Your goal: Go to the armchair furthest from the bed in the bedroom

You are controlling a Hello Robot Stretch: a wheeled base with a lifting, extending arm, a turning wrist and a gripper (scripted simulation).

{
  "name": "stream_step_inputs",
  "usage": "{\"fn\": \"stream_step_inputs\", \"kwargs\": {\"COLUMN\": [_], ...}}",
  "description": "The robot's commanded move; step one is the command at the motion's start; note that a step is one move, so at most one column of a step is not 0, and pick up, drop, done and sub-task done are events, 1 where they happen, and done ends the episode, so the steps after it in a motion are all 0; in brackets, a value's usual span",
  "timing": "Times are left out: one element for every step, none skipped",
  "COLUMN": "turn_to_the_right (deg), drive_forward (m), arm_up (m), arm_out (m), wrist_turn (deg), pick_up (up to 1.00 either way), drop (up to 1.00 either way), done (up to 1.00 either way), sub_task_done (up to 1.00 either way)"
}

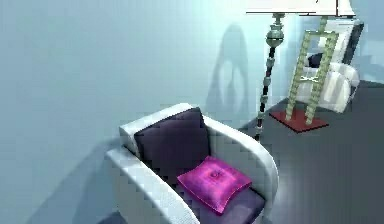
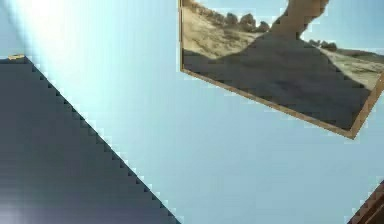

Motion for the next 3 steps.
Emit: {"fn": "stream_step_inputs", "kwargs": {"turn_to_the_right": [45.0,0.0,0.0], "drive_forward": [0.0,1.0,0.35], "arm_up": [0.0,0.0,0.0], "arm_out": [0.0,0.0,0.0], "wrist_turn": [0.0,0.0,0.0], "pick_up": [0.0,0.0,0.0], "drop": [0.0,0.0,0.0], "done": [0.0,0.0,0.0], "sub_task_done": [0.0,0.0,0.0]}}
